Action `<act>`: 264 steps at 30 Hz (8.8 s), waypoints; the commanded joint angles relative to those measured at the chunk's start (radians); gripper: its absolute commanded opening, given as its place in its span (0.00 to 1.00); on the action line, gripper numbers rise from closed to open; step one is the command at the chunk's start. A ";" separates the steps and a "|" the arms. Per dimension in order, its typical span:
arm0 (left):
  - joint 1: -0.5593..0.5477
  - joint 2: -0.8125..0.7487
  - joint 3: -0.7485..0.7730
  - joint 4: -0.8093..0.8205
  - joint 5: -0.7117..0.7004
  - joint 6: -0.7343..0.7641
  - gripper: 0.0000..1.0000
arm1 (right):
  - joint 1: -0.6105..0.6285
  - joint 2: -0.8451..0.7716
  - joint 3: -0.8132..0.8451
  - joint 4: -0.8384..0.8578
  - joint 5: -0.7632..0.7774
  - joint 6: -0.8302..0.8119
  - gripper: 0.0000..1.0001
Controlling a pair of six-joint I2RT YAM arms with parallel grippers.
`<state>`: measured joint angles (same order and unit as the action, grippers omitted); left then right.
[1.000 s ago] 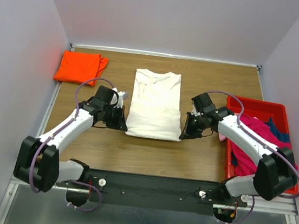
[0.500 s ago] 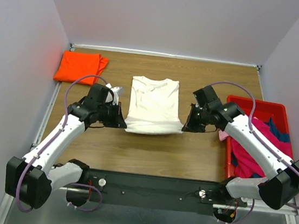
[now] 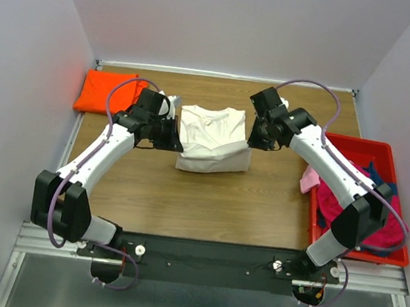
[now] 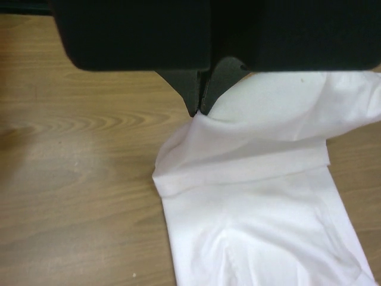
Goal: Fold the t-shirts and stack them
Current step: Fold the tshirt, then neatly place the folded tshirt to the corner, then reset both grippers
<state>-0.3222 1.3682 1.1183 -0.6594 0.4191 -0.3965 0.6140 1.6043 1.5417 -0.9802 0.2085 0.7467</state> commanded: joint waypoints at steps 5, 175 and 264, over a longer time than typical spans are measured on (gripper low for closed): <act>0.015 0.143 0.152 0.037 -0.002 0.030 0.00 | -0.036 0.190 0.205 -0.008 0.140 -0.105 0.00; 0.064 0.764 0.262 0.580 -0.112 -0.113 0.00 | -0.200 0.631 0.192 0.356 -0.531 -0.449 0.86; 0.637 0.614 0.933 -0.014 0.007 0.702 0.00 | -0.200 0.376 -0.095 0.331 -0.543 -0.443 0.84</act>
<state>0.3004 2.0010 2.0140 -0.7200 0.3870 0.3157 0.4168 2.0003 1.4509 -0.6304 -0.3092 0.2993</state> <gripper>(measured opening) 0.170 0.846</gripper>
